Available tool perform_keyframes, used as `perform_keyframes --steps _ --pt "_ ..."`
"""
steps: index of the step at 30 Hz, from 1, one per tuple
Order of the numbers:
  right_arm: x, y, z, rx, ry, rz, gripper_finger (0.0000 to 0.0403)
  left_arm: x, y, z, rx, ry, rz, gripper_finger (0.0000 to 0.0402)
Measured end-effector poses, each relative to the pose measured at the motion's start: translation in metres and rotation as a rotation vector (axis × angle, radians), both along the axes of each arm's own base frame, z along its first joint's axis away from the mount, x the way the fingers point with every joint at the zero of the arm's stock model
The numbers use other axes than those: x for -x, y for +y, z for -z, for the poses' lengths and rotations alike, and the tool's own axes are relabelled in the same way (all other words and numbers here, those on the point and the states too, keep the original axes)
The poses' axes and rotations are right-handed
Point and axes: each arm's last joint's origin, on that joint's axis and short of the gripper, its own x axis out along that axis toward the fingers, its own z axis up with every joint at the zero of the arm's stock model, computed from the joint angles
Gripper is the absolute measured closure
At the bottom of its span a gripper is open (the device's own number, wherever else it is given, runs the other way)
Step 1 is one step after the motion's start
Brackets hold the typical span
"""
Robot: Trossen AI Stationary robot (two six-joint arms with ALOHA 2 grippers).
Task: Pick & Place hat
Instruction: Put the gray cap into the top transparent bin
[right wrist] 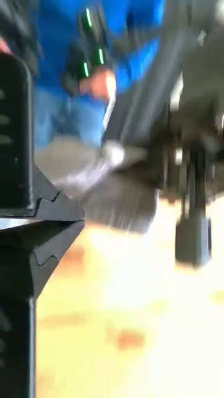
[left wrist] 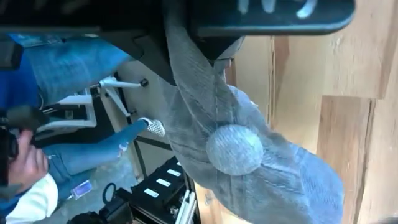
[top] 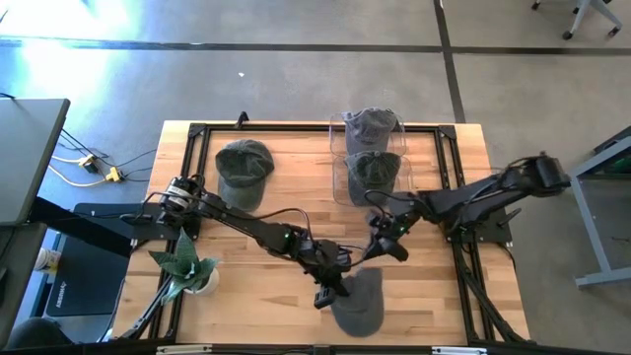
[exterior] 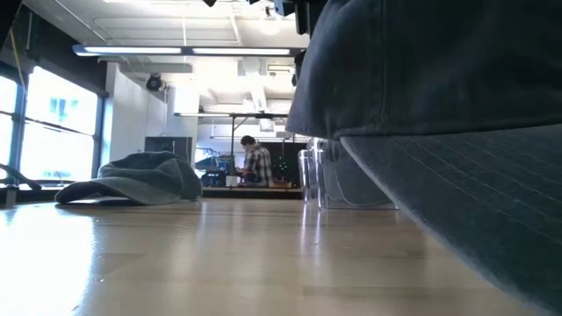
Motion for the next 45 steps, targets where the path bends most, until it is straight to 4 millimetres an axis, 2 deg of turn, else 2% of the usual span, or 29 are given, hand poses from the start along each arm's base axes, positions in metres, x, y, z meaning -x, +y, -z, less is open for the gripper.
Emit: perform_keyframes --steps 4,9,14,16,20,28,31,34,37,40,41,45 --pt "0.016 -0.005 -0.008 0.112 0.02 0.07 0.0376 0.0 0.0 0.0 -0.002 0.0 0.001 0.0375" --pt "0.027 -0.003 -0.022 0.128 -0.058 0.004 0.0286 0.0 0.0 0.0 -0.013 -0.007 0.011 0.0374" --pt "0.031 0.009 -0.024 0.169 -0.113 -0.081 0.0168 0.0 0.0 0.0 -0.012 -0.005 0.013 0.0374" --pt "0.03 0.017 -0.021 0.201 -0.129 -0.103 0.0132 0.0 0.0 0.0 -0.013 -0.005 0.013 0.0374" --pt "0.024 0.035 -0.013 0.28 -0.172 -0.101 0.011 0.0 0.0 0.001 -0.013 -0.003 0.013 0.0374" --pt "0.012 0.051 0.006 0.332 -0.18 -0.107 0.0148 -0.001 0.003 0.001 -0.013 0.003 0.009 0.0374" --pt "0.01 0.056 0.005 0.283 -0.228 -0.169 0.018 -0.002 0.008 0.001 0.007 0.009 0.029 0.0374" --pt "0.011 0.061 0.001 0.205 -0.252 -0.247 0.0234 -0.003 0.012 -0.001 0.024 -0.01 0.1 0.0364" --pt "0.014 0.066 0.001 0.146 -0.222 -0.309 0.0308 -0.004 0.019 -0.001 0.063 -0.006 0.166 0.0328" --pt "0.018 0.072 0.0 0.114 -0.21 -0.353 0.0382 -0.006 0.028 -0.002 0.118 0.006 0.234 0.027" --pt "0.018 0.074 -0.001 0.108 -0.22 -0.363 0.0391 -0.006 0.031 -0.002 0.134 0.01 0.25 0.0248" --pt "0.018 0.076 -0.004 0.078 -0.212 -0.317 0.0383 -0.007 0.035 -0.003 0.194 0.052 0.238 0.0176"
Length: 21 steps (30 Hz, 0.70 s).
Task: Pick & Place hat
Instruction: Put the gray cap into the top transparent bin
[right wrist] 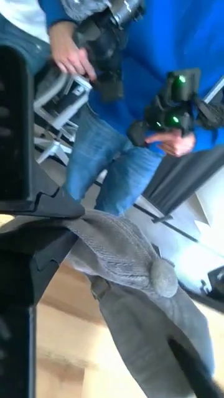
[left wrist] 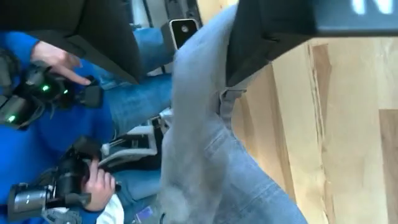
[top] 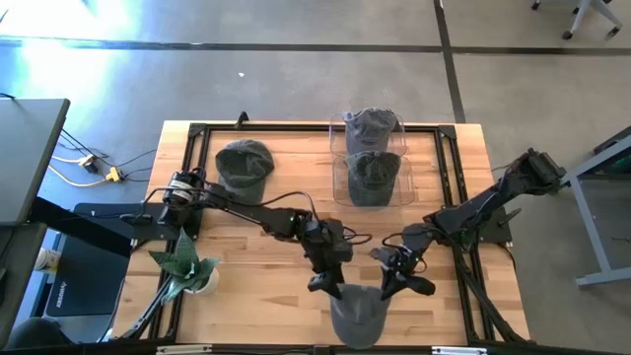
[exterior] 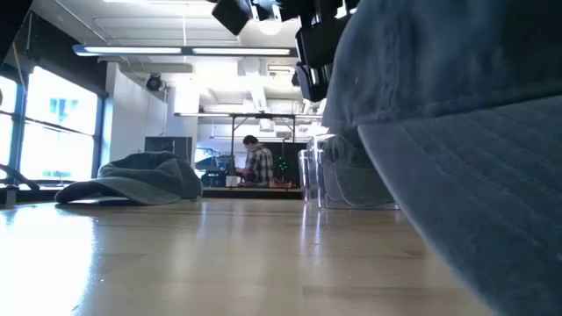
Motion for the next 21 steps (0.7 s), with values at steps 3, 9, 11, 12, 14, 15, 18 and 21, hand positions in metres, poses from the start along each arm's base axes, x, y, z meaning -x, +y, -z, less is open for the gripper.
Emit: perform_keyframes --steps 3,9,11,12,14,15,18,21 --pt "-0.001 -0.001 0.0 0.007 -0.007 0.025 0.0397 0.001 -0.008 0.0 -0.017 0.005 -0.045 0.0149" --pt "-0.002 -0.003 0.0 0.013 -0.008 0.069 0.0397 0.003 -0.022 0.001 -0.077 0.003 -0.168 0.0152" --pt "-0.002 -0.004 -0.002 0.012 -0.015 0.077 0.0398 0.005 -0.025 0.002 -0.067 0.025 -0.165 0.0163" --pt "-0.001 -0.004 -0.004 0.009 -0.022 0.086 0.0397 0.006 -0.027 0.002 -0.067 0.035 -0.161 0.0171" --pt "0.0 -0.005 -0.008 0.005 -0.038 0.098 0.0395 0.008 -0.029 0.005 -0.082 0.066 -0.156 0.0189" --pt "0.001 -0.005 -0.01 0.002 -0.045 0.1 0.0397 0.01 -0.03 0.007 -0.092 0.085 -0.155 0.0201" --pt "0.005 -0.007 -0.015 -0.003 -0.041 0.108 0.0399 0.011 -0.03 0.009 -0.109 0.108 -0.151 0.0241" --pt "0.009 -0.008 -0.016 -0.018 0.014 0.116 0.0399 0.011 -0.03 0.009 -0.12 0.086 -0.127 0.0285"
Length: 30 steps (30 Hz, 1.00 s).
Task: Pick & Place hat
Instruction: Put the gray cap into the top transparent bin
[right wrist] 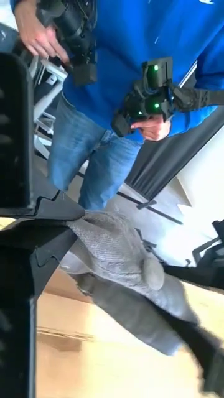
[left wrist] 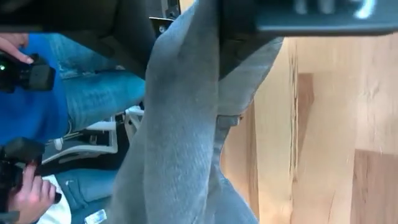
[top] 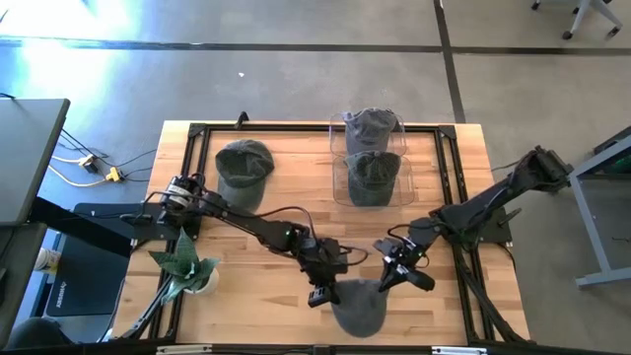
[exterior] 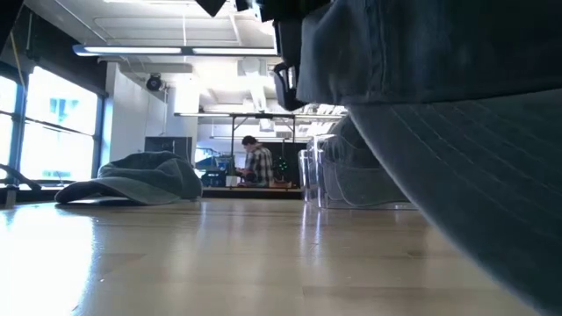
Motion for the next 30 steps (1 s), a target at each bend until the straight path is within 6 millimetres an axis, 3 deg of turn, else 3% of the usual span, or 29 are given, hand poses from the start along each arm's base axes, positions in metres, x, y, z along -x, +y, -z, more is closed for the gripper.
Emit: perform_keyframes --steps 8,16,21,25,30 --pt "0.008 0.009 -0.005 -0.061 0.037 -0.072 0.04 0.002 -0.003 -0.01 0.065 -0.077 0.158 0.0392" --pt "0.007 0.01 -0.008 -0.015 -0.058 -0.043 0.0393 -0.002 -0.007 -0.024 0.176 -0.202 0.269 0.0365" --pt "0.006 0.009 -0.007 0.036 -0.107 -0.023 0.0388 -0.007 0.009 -0.024 0.109 -0.281 0.268 0.0365" --pt "0.005 0.006 -0.004 0.087 -0.123 -0.029 0.0343 -0.011 0.02 -0.024 0.076 -0.323 0.267 0.0392" --pt "0.005 -0.002 0.005 0.216 -0.123 -0.043 0.0235 -0.012 0.027 -0.024 0.075 -0.333 0.28 0.0395"
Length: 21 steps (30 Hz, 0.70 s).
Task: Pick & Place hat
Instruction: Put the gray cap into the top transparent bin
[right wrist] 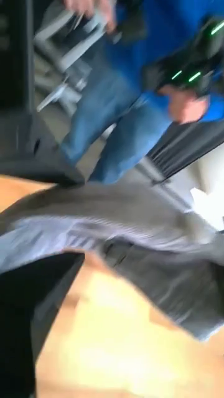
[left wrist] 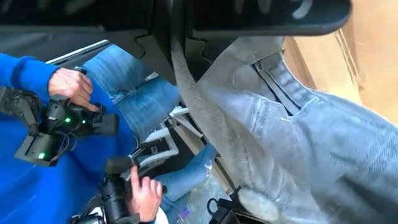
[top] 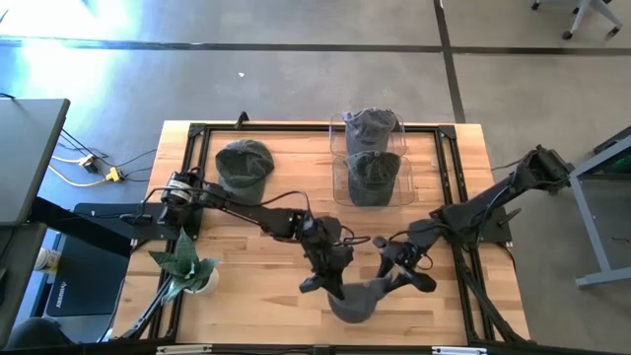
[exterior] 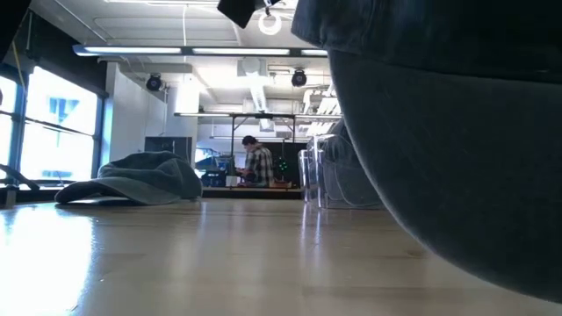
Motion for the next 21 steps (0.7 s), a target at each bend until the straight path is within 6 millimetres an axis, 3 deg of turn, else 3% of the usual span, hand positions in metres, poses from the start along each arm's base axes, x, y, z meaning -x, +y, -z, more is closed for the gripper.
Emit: perform_keyframes --steps 5,10,14,19,21 --pt "0.005 -0.002 0.012 0.219 -0.053 -0.089 0.0135 -0.002 0.006 0.0 -0.038 -0.058 0.004 0.0399" --pt "0.007 0.002 0.012 0.364 -0.195 -0.159 0.0129 -0.002 0.009 0.0 -0.041 -0.058 -0.002 0.0399" --pt "0.009 0.006 0.012 0.319 -0.181 -0.191 0.0197 -0.003 0.01 0.0 -0.043 -0.057 -0.009 0.0399" --pt "0.016 0.015 0.011 0.253 -0.144 -0.273 0.0347 -0.004 0.014 0.0 -0.047 -0.067 -0.007 0.0399" --pt "0.017 0.017 0.011 0.244 -0.148 -0.286 0.0387 -0.004 0.017 0.0 -0.047 -0.068 -0.013 0.0399"
